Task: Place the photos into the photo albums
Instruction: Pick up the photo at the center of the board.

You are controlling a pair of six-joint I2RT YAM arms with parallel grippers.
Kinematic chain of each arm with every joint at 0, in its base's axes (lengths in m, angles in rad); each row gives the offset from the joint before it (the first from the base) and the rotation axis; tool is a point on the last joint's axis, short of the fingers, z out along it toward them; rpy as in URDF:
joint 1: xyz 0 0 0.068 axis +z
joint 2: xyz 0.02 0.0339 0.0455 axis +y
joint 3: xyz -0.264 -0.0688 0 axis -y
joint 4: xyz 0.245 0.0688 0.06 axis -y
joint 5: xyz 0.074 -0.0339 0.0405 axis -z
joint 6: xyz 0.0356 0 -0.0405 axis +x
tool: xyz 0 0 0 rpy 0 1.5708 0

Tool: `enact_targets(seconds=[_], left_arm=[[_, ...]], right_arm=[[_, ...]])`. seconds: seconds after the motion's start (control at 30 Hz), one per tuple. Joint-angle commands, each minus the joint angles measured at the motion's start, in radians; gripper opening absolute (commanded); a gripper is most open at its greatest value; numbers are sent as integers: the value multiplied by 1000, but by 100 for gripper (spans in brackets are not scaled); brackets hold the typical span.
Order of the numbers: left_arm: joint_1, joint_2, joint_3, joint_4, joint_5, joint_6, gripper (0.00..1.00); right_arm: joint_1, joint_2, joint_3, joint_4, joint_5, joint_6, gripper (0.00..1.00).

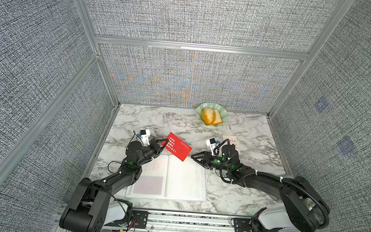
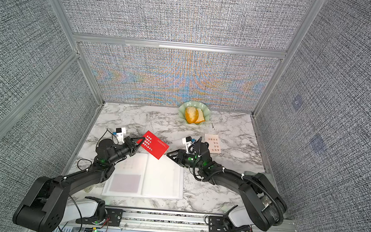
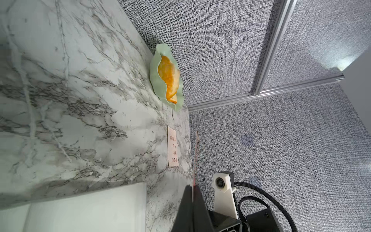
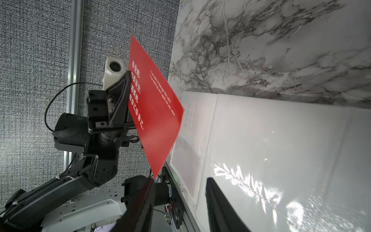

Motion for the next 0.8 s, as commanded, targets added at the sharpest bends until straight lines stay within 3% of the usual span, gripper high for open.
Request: enact_targets(seconds=[0.0, 0.37, 0.63, 0.77], left_arm=[[1, -5, -11, 17, -38, -25, 0], [1, -31, -26, -14, -57, -30, 0], [2, -72, -37, -79, -77, -8, 0], [2, -78, -40, -96, -80, -6, 0]], right_arm=[[26, 60, 40, 115, 29, 61, 44], [80, 243, 127, 294, 34, 167, 41], [80, 214, 143, 203, 66, 125, 36], [78, 228, 162, 198, 65, 135, 25]])
